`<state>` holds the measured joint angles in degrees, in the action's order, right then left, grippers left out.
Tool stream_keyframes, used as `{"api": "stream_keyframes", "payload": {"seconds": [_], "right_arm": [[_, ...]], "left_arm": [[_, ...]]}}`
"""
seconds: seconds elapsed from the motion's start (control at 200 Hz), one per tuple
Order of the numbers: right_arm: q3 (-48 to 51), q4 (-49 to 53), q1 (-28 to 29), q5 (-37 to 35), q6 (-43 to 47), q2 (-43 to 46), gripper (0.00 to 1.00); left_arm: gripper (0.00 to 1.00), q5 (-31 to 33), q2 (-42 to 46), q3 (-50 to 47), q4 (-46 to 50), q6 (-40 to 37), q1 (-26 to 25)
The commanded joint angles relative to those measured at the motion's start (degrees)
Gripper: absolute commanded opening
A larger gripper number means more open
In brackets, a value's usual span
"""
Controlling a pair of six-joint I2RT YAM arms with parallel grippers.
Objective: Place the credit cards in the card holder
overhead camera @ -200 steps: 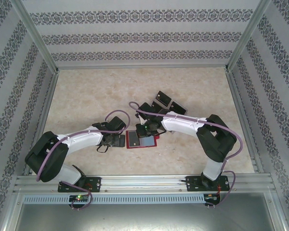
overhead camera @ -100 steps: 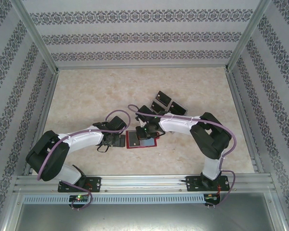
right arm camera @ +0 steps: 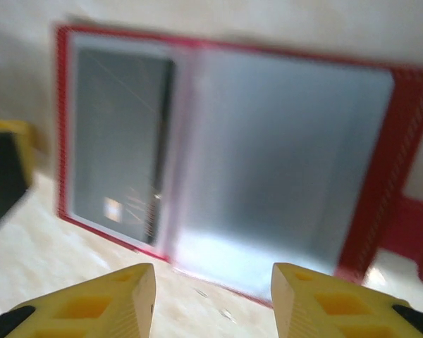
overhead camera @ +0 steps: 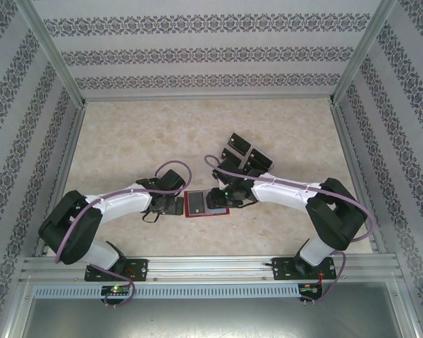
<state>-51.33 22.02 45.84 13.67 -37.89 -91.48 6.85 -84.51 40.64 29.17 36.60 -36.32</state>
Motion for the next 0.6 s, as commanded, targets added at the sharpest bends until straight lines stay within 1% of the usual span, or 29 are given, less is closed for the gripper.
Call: {"api": "stream_keyframes", "payload": {"seconds": [0.0,0.195,0.595], "right_arm": [[3.37,-0.81,-0.49,-0.99,-3.92,4.17,0.46],[6.49,-2.32,-0.36,-1.13,-6.58,6.81,0.44],[6.11,-4.62,-0.21,0.19,-7.08,3.14,0.41]], "left_arm": [[1.00,-0.74,-1.73,-0.32,-2.54,-0.44,-0.38],[1.00,-0.87,-1.84,-0.67,-2.73,-0.40,-0.39],[1.00,-0.94,-1.80,-0.64,-2.98,-0.39,-0.44]]}}
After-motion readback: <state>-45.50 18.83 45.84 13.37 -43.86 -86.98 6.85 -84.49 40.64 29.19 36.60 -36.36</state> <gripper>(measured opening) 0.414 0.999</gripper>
